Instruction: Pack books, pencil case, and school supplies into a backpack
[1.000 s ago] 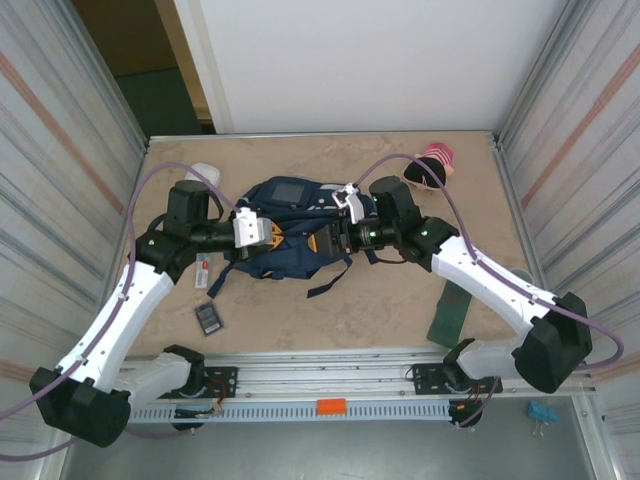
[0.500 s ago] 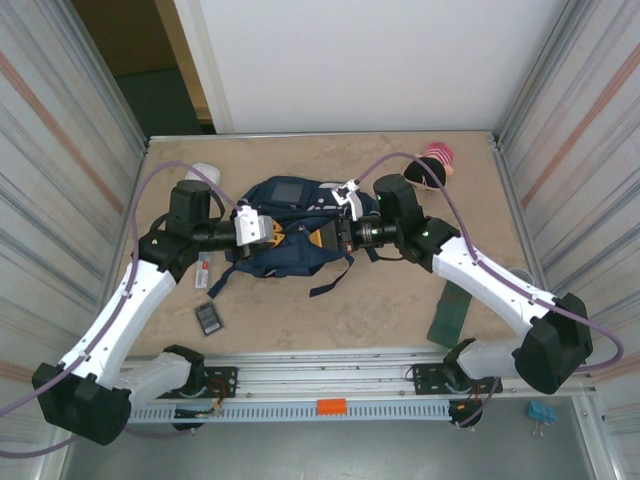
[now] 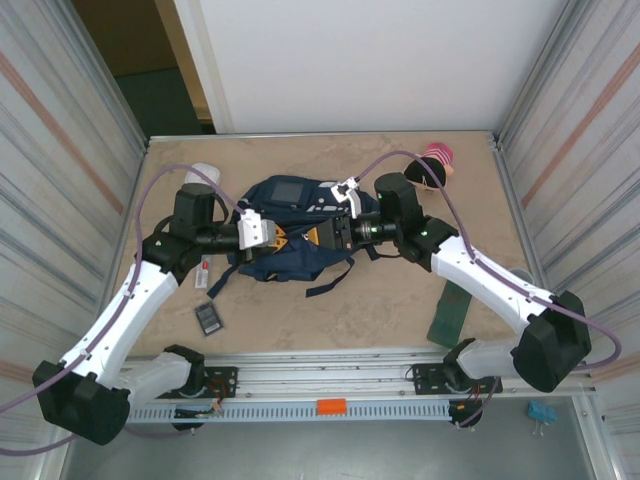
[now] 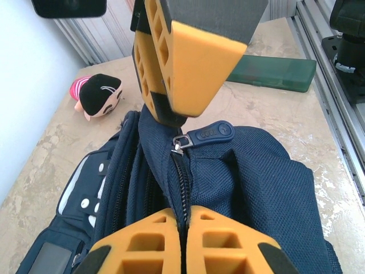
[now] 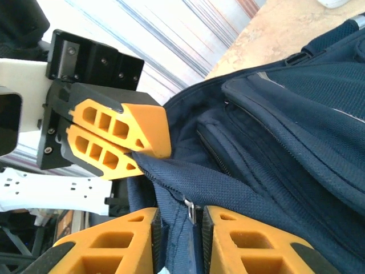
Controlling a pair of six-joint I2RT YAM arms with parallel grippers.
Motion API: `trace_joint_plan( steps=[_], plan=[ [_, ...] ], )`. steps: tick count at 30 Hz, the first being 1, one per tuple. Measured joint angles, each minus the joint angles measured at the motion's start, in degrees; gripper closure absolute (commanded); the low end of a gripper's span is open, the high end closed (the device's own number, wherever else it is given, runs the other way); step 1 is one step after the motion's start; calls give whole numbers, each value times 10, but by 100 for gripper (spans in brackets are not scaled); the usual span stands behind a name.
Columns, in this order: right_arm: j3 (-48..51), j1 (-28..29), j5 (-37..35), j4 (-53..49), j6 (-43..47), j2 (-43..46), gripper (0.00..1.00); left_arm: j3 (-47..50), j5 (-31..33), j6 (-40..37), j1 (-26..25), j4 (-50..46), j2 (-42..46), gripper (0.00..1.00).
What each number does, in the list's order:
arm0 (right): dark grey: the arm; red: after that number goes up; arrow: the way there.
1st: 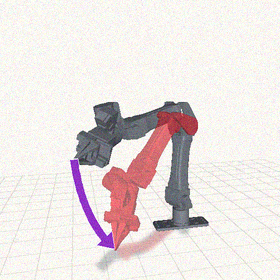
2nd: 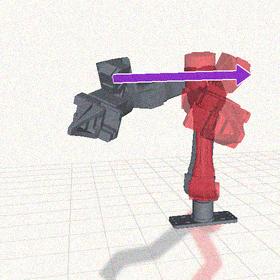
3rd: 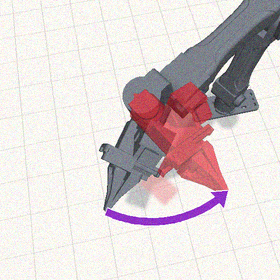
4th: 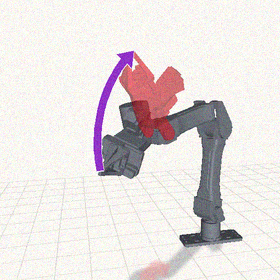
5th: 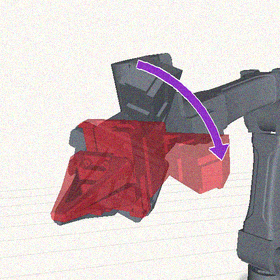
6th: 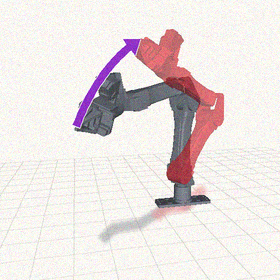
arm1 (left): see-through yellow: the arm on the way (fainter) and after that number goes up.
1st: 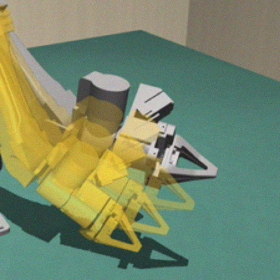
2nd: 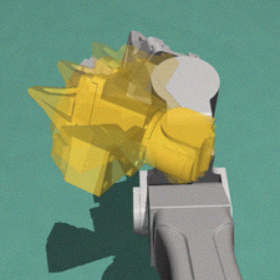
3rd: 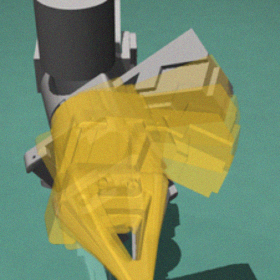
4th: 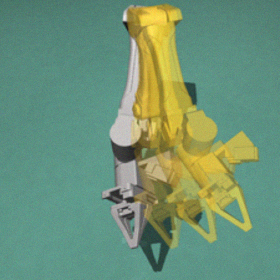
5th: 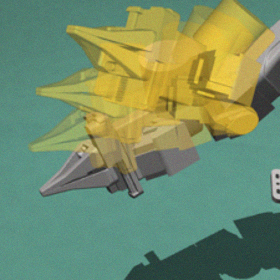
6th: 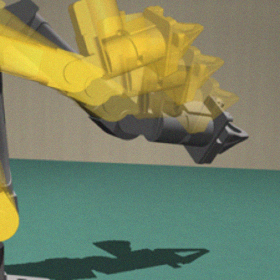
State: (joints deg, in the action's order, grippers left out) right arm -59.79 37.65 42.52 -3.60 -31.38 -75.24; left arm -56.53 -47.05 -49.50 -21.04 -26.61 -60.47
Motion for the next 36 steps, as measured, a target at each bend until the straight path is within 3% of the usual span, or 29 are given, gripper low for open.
trace_joint_plan(
  steps=[2,11,21,26,34,36],
  plan=[
    [-1,3,2,1,1,-5,59,0,1,1,0,0,0,100],
    [-6,19,-17,-38,14,-5,57,3,2,8,0,-1,0,100],
    [-6,29,-61,-82,23,5,71,8,2,17,-2,10,0,100],
    [-6,29,-71,-85,21,8,67,8,2,18,-5,16,0,100],
    [-5,37,-95,-87,12,9,100,8,3,20,-5,27,0,100],
    [-4,35,-100,-89,10,12,100,8,7,20,-5,27,0,100]
  ],
)
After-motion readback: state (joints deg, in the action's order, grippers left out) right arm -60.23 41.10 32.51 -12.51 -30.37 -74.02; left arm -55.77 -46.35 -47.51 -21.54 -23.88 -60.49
